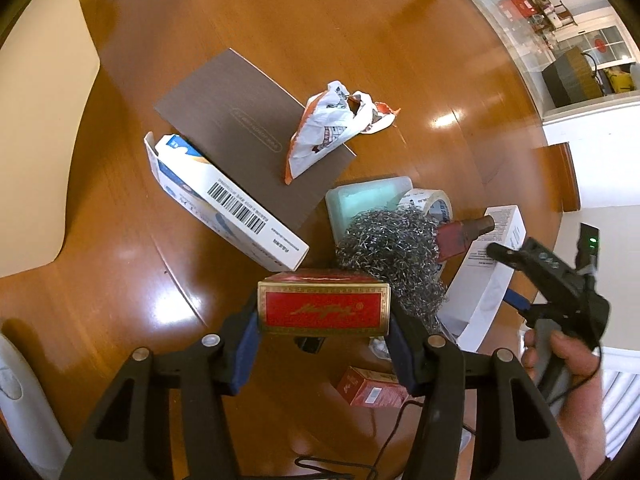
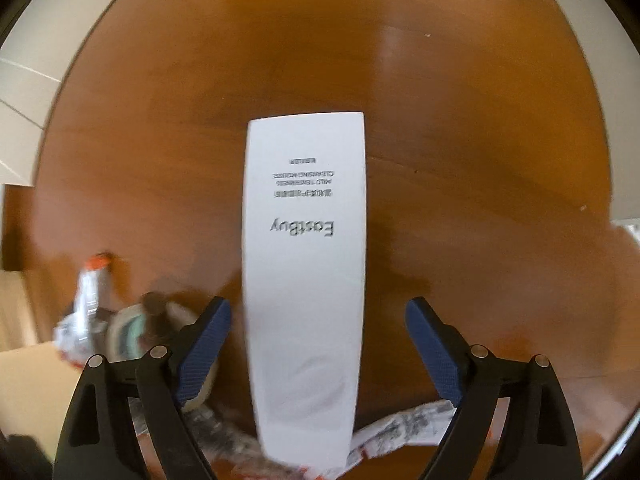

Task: Collect trash
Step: 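Carry both items to the beige wastebasket and open both tools to drop them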

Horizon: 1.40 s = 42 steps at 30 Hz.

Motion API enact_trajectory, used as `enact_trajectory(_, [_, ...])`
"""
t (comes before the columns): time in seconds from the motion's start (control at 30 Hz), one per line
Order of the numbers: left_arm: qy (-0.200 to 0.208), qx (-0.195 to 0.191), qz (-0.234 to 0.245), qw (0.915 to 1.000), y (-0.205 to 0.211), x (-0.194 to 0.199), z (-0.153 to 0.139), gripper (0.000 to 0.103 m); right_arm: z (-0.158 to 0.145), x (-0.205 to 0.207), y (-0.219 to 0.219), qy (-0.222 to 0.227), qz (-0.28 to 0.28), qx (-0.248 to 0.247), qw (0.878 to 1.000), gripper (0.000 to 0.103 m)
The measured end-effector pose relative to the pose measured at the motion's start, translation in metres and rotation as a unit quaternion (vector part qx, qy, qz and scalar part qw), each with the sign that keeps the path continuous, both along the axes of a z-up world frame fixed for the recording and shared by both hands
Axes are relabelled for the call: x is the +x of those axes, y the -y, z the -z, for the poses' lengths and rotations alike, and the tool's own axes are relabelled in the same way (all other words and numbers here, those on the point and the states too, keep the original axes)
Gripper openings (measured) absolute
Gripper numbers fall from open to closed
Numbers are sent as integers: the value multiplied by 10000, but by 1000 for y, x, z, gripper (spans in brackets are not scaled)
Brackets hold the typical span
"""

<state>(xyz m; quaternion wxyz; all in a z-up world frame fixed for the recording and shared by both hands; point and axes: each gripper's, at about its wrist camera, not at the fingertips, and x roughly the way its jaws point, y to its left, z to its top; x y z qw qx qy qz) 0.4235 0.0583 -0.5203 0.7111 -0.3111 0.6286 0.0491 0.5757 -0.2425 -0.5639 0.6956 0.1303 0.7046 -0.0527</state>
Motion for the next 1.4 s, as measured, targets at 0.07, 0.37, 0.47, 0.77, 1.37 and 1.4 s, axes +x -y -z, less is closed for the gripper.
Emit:
enact_trajectory(0.07, [18, -12, -16, 10000, -2, 0, -1, 54, 9, 0, -11, -75, -303, 74, 9995, 58])
enact_trajectory(0.37, [568, -111, -278, 9979, -13, -17, -74, 54, -58, 4, -29, 590, -932, -46, 9939, 55])
enact_trajectory(0.47, [941, 174, -199, 9952, -11, -24, -127, 54, -101, 3, -29, 788, -991, -96, 9919, 55])
enact_trajectory(0.77, [1721, 1333, -787, 9728, -85, -76, -285, 54, -251, -40, -50, 1292, -1358, 329, 9817, 55])
enact_trajectory(1.37, [1092, 2162, -1079, 9642, -221, -133, -338, 85, -388, -150, -262, 1587, -2554, 1573, 9406, 56])
enact_trajectory(1.4, [1147, 2243, -1071, 9618, -224, -143, -351, 85, -390, -150, -283, 1611, -2616, 1612, 9379, 56])
